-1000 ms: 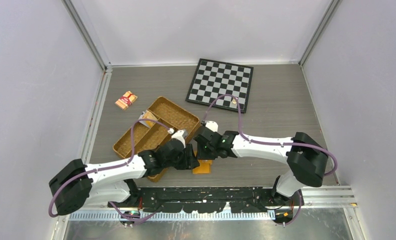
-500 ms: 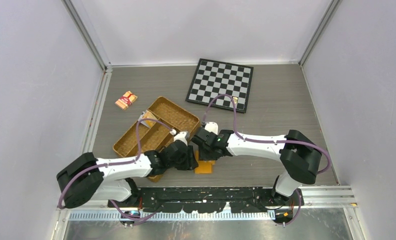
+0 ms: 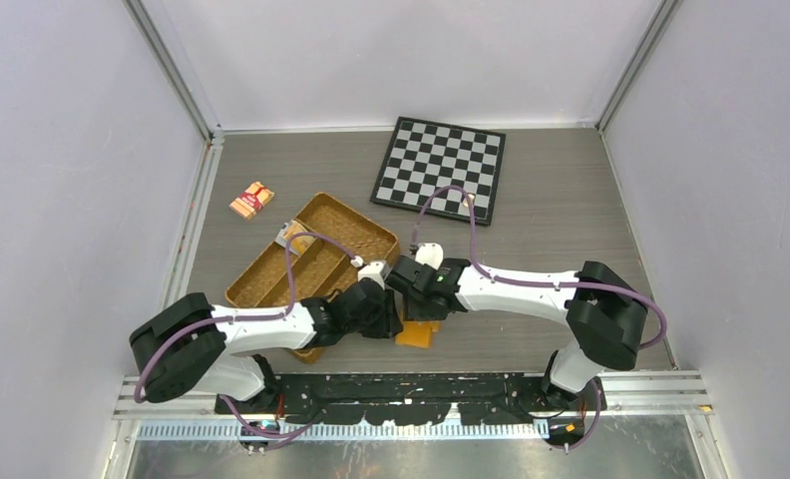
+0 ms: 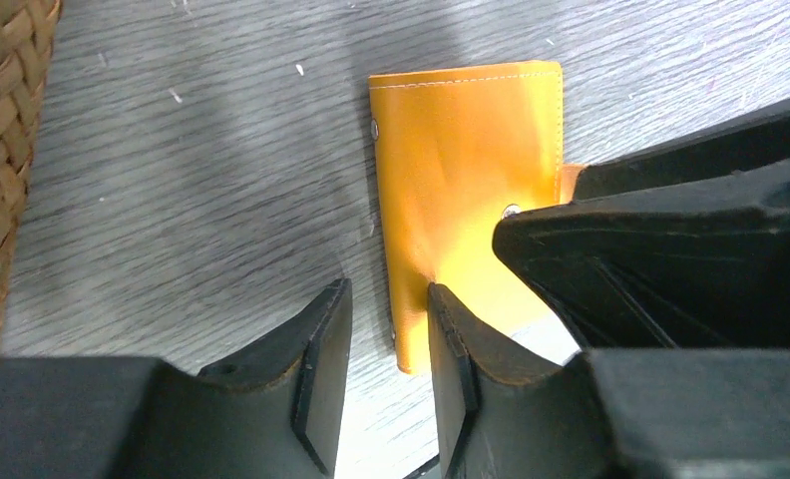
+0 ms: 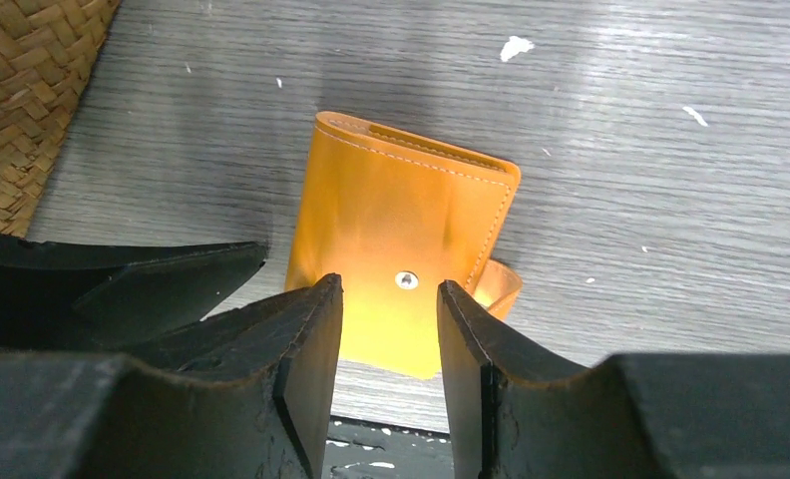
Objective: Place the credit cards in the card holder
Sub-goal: Move the card holder to the center of the board, then turn over the card holder at the center of the board.
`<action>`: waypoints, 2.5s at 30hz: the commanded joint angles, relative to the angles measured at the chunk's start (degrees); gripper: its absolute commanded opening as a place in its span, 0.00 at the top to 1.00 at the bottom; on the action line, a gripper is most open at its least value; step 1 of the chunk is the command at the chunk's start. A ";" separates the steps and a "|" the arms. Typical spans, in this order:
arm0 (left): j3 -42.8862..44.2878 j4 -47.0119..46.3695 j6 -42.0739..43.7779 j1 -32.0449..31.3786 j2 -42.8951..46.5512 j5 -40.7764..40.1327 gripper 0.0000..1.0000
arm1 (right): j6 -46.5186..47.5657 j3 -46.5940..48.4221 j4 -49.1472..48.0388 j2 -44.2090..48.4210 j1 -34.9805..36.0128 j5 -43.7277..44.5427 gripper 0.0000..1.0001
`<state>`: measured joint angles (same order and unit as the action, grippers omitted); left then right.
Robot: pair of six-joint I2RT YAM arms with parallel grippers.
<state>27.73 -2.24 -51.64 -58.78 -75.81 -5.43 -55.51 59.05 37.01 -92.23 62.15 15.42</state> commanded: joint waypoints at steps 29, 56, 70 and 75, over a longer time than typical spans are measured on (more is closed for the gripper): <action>2.01 -0.57 2.08 -1.59 -6.29 -2.96 0.81 | -8.77 -22.21 -16.75 16.97 -3.05 -2.72 0.65; 2.00 -1.80 0.90 -1.58 -8.26 -1.78 0.92 | -9.28 -32.16 -32.35 25.60 -8.08 -11.40 0.82; 1.76 -3.16 0.66 -1.57 -8.92 -0.65 1.00 | -8.53 -34.93 -42.79 22.07 -8.03 -14.63 0.81; 1.69 -3.84 0.49 -1.55 -9.98 0.10 1.00 | -8.42 -35.78 -45.32 20.63 -8.03 -14.65 0.80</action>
<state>30.11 -6.79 -51.05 -59.99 -81.87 -5.85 -63.11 23.46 2.96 -69.67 53.49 3.36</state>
